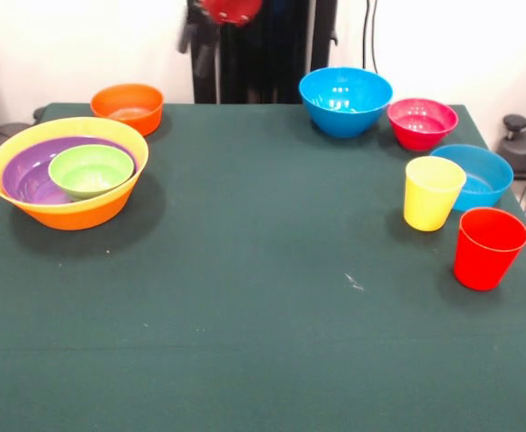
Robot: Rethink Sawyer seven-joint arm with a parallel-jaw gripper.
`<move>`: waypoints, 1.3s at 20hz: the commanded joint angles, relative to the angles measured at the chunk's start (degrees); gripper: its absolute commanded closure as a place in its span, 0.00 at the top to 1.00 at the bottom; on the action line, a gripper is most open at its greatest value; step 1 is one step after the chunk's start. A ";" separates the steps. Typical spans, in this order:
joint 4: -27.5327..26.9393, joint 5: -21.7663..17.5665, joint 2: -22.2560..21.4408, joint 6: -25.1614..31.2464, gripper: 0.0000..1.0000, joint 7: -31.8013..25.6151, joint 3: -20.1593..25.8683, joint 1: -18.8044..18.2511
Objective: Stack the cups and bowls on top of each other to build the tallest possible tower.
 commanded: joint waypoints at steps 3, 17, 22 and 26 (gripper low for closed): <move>2.11 -8.93 -5.13 4.17 1.00 -19.26 12.98 -5.05; 1.61 -12.76 -6.10 3.88 1.00 -19.02 14.97 -6.00; 1.36 -15.54 -6.24 0.33 1.00 -21.82 19.30 -7.95; 0.30 -19.43 -6.08 2.10 1.00 -27.16 23.03 -9.75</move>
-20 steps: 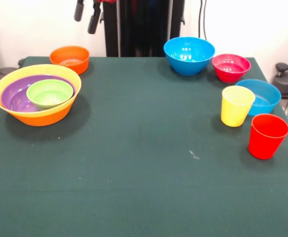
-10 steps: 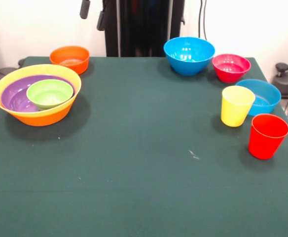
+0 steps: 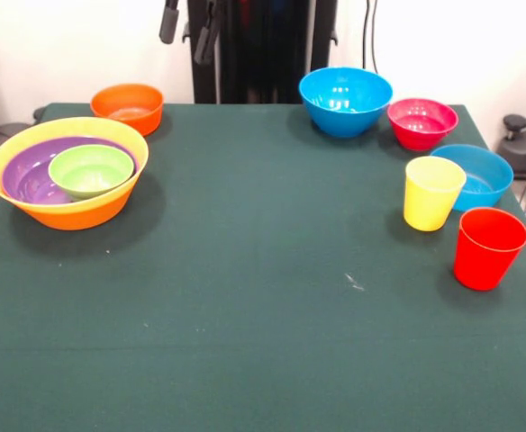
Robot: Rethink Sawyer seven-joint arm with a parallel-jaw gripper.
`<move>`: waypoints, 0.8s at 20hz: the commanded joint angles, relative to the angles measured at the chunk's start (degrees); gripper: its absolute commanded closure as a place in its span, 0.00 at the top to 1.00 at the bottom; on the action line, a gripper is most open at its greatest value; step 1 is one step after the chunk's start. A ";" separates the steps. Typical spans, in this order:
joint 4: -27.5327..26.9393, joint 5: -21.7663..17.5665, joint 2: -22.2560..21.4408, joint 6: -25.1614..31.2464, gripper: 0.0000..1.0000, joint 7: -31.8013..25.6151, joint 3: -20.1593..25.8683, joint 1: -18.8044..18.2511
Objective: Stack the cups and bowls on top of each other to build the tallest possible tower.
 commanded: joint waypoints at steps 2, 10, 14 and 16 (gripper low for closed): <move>-0.09 -10.87 1.23 2.85 1.00 -24.40 13.91 -3.94; -0.57 -15.98 1.25 4.71 1.00 -28.66 21.19 -7.09; -1.38 -16.32 2.10 5.18 1.00 -28.00 22.56 -6.79; -1.72 -16.28 2.29 5.79 1.00 -28.20 23.05 -6.70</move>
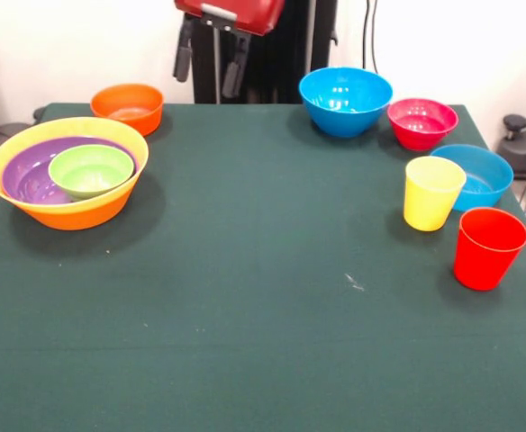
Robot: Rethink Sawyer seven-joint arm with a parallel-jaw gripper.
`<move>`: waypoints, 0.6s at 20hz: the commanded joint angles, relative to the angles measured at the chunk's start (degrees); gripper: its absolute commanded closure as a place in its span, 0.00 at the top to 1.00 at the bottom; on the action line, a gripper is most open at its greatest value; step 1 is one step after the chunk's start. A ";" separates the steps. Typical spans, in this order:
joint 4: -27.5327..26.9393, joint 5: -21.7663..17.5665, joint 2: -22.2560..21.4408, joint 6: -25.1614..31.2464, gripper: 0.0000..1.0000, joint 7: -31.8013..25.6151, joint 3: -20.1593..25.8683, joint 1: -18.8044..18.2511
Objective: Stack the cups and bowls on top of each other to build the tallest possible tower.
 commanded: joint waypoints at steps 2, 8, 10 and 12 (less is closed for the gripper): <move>-1.47 -4.64 2.15 6.13 1.00 -15.33 9.91 -0.09; 1.00 -6.83 0.83 5.60 1.00 -20.11 12.49 -3.23; 1.89 -7.38 0.09 5.74 1.00 -21.35 13.44 -4.40; 2.62 -7.52 -0.33 5.73 1.00 -21.64 14.54 -5.36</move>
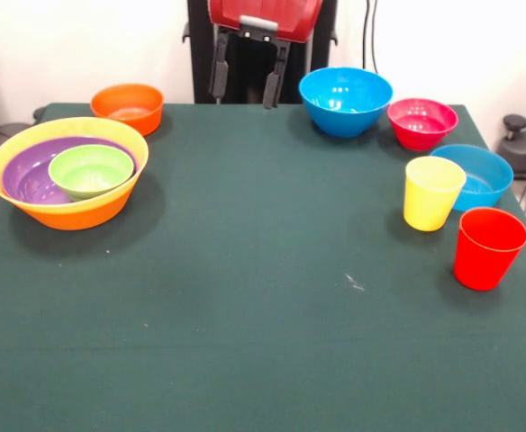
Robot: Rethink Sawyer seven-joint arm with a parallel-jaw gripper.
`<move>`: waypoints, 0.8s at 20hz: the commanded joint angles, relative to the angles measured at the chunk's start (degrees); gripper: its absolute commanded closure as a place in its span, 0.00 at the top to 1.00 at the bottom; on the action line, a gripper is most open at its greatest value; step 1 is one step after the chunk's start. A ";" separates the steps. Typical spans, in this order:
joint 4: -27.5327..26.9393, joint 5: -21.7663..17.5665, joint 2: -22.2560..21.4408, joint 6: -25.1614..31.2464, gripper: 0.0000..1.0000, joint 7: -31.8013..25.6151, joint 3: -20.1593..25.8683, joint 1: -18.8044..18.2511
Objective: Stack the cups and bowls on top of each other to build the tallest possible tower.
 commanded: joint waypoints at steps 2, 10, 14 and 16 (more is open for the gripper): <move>2.83 -6.22 0.01 6.01 1.00 -19.46 8.43 -3.45; 1.70 -7.83 1.33 6.06 1.00 -14.14 8.35 -2.07; 1.36 -8.39 1.04 7.45 1.00 -11.44 6.93 -0.14; 1.14 -8.30 0.52 8.64 1.00 -7.57 4.73 2.07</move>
